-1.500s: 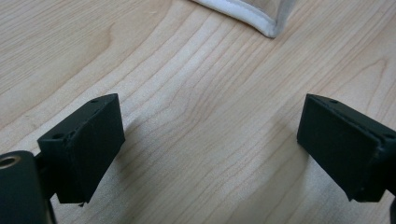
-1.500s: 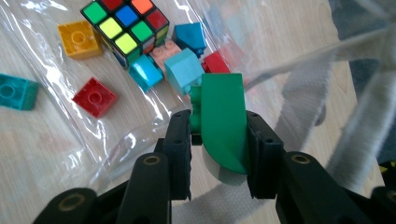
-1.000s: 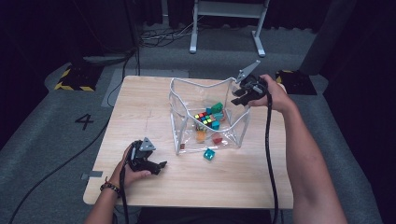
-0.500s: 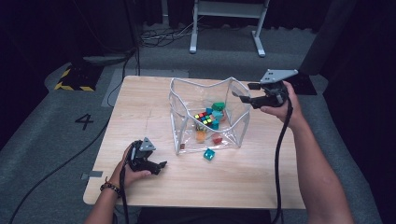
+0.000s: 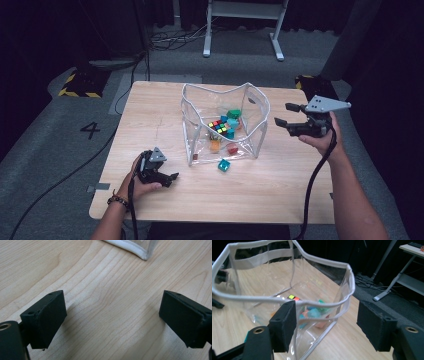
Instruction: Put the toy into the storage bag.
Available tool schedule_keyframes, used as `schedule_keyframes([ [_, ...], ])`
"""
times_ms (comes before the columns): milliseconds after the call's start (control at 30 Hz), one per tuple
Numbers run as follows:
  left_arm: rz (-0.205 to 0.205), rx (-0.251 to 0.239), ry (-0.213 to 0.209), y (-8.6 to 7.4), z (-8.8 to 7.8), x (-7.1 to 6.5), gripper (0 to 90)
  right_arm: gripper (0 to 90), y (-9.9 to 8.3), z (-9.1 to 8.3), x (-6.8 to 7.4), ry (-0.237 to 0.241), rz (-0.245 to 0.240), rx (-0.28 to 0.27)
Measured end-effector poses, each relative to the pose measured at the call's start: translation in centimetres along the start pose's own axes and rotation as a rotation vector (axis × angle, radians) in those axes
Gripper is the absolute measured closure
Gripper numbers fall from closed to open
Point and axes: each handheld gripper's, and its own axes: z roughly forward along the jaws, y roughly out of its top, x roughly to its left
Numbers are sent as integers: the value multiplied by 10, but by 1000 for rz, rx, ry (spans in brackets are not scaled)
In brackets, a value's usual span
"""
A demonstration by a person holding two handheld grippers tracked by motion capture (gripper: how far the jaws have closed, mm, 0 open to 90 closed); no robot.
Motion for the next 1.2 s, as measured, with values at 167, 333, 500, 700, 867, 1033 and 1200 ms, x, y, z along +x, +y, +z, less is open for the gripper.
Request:
schedule_keyframes([
  [167,0,-1,0,0,0,0,76,330,-31,-1,16,35,26,-2],
  [333,1,-1,0,0,0,0,76,339,-52,6,32,60,25,17],
  [500,0,-1,0,0,0,0,76,356,-81,32,63,155,58,33],
  [700,6,1,1,0,0,0,76,374,-97,71,99,249,41,88],
  [867,5,1,1,0,0,0,76,375,-106,113,125,286,-3,162],
  [1033,5,1,1,0,0,0,77,398,-109,132,133,222,7,217],
  [1200,5,1,1,0,0,0,77,430,-107,149,134,239,2,237],
])
